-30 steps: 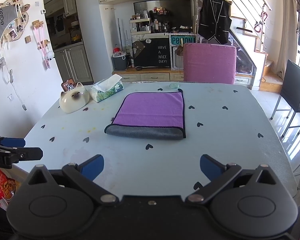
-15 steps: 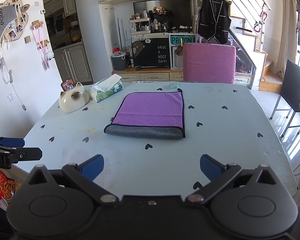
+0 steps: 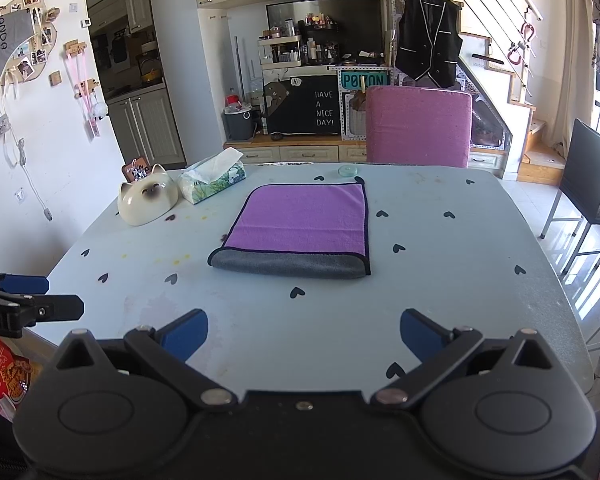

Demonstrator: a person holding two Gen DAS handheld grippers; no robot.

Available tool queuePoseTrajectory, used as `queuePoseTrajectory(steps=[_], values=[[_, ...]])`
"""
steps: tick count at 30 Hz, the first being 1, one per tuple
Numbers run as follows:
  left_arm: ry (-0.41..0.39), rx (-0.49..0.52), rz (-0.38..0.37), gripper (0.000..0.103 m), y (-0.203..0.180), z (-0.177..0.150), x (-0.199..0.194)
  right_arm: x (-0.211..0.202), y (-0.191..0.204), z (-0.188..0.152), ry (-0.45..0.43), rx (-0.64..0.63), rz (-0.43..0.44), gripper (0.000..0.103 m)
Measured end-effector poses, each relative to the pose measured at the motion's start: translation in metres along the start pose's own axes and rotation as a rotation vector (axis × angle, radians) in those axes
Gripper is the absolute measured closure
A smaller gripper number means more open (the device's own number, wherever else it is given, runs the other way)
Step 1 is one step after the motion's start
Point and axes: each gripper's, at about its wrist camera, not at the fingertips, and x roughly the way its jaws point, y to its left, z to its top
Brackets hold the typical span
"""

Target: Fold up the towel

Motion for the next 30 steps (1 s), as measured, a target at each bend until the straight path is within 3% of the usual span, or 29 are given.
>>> queuePoseTrajectory(steps=[30], values=[[0.010, 0.002, 0.003, 0.000, 0.0061, 0.0018, 0.0054, 0.0038, -0.0027, 0.0001, 0.005, 0.002, 0.003, 0.001]])
